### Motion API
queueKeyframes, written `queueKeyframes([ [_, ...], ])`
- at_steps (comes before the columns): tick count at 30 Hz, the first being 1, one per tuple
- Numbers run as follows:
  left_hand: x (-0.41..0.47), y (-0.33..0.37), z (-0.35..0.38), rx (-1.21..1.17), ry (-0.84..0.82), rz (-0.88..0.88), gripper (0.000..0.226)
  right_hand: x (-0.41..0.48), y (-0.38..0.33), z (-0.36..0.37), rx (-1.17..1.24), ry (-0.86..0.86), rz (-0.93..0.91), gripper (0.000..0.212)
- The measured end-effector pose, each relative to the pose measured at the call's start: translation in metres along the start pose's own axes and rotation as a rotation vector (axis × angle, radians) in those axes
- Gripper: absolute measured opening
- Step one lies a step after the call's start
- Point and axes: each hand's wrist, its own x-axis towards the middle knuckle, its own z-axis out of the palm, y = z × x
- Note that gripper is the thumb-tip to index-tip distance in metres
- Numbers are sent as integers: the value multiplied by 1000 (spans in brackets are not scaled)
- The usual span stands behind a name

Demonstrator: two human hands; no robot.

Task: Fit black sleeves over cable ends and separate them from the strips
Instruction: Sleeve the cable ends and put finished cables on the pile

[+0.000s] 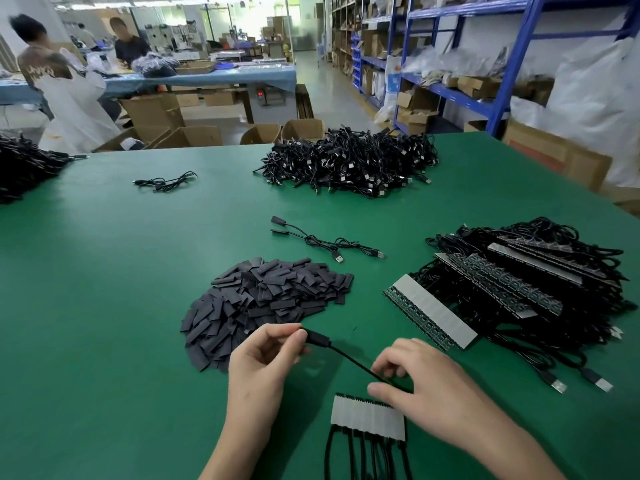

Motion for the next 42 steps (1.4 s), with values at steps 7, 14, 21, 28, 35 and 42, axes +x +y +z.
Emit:
queueKeyframes([
  [7, 2, -2, -3, 10, 30, -8, 31, 9, 3, -7, 37, 57, 87, 19],
  [14, -4, 2, -1, 546, -237, 93, 28, 64, -12, -44, 198, 318, 64, 18],
  [21, -8, 3, 0, 943, -627, 291, 70, 178, -40, -73, 63, 397, 37, 14],
  [28, -3, -5, -2, 969, -772, 329, 54, 265, -54, -78, -104, 380, 44, 19],
  [35, 4, -7, -5, 887, -772, 333, 46, 256, -55, -59, 7, 276, -54, 37],
  [42, 2, 2, -5, 545, -654, 156, 42, 108, -24, -23, 594, 29, -32, 33],
])
